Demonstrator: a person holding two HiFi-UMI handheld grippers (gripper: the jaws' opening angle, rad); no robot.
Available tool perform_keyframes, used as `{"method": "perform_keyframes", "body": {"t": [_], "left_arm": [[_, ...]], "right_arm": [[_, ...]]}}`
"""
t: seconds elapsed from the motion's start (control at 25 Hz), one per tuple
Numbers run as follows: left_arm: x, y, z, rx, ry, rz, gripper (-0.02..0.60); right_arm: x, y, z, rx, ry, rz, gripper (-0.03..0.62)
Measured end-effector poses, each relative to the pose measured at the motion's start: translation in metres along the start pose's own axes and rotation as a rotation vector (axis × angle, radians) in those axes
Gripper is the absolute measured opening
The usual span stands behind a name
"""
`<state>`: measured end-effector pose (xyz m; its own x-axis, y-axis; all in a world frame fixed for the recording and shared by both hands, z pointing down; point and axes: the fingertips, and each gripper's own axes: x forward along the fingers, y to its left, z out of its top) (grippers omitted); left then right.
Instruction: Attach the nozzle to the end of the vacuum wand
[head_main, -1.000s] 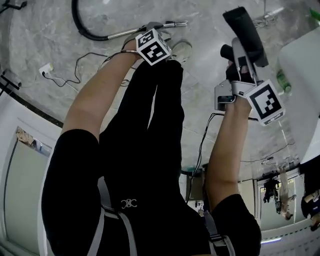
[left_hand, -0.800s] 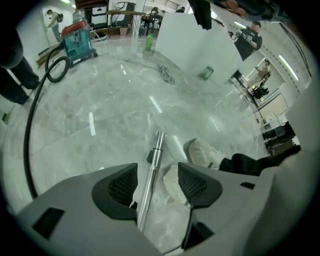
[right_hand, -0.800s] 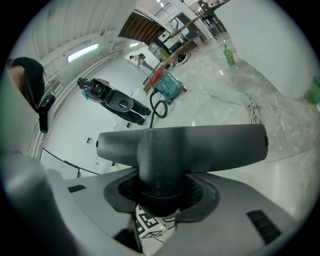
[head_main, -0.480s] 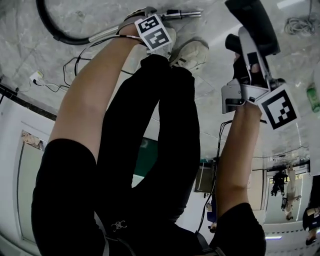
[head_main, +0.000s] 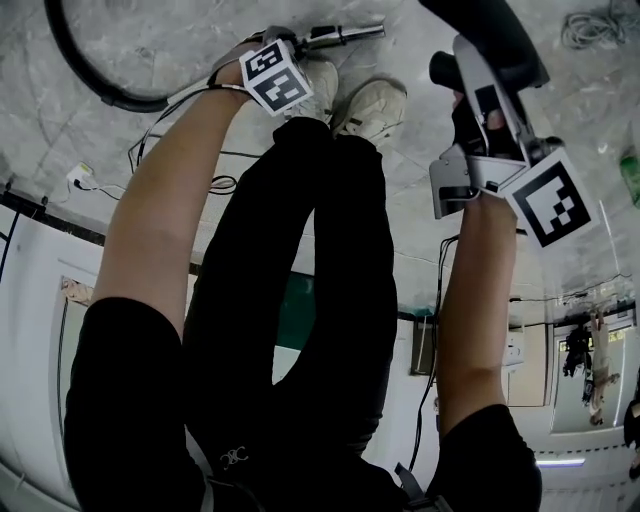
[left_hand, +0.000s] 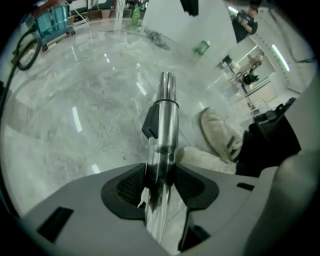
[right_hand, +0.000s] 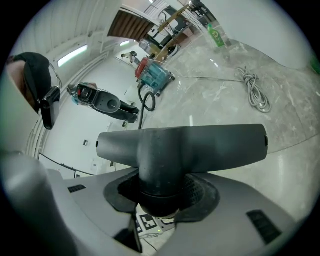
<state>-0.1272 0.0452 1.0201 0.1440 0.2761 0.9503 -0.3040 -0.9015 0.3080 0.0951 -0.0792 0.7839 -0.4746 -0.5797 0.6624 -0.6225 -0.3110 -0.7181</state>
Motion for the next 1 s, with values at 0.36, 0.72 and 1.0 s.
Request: {"method": "perform_keyframes", "body": {"t": [0.36, 0.72, 1.0], "left_arm": [[-0.181, -0.039, 0.077, 0.046, -0.386, -0.116, 0.169], [-0.231, -0.058, 0.098, 0.106, -0.450, -0.121, 0.161], [-0.235, -0.072, 0.080, 0.150, -0.435, -0.162, 0.161]], "right_arm": [[-0.032, 0.043, 0.035, -0.040, -0.001, 0.091, 0.175], [-0.055, 0.088, 0.035, -0.040, 0.063, 0.228, 0.175], [-0.058, 0.116, 0.010, -0.232, 0.221, 0.464, 0.175]]}}
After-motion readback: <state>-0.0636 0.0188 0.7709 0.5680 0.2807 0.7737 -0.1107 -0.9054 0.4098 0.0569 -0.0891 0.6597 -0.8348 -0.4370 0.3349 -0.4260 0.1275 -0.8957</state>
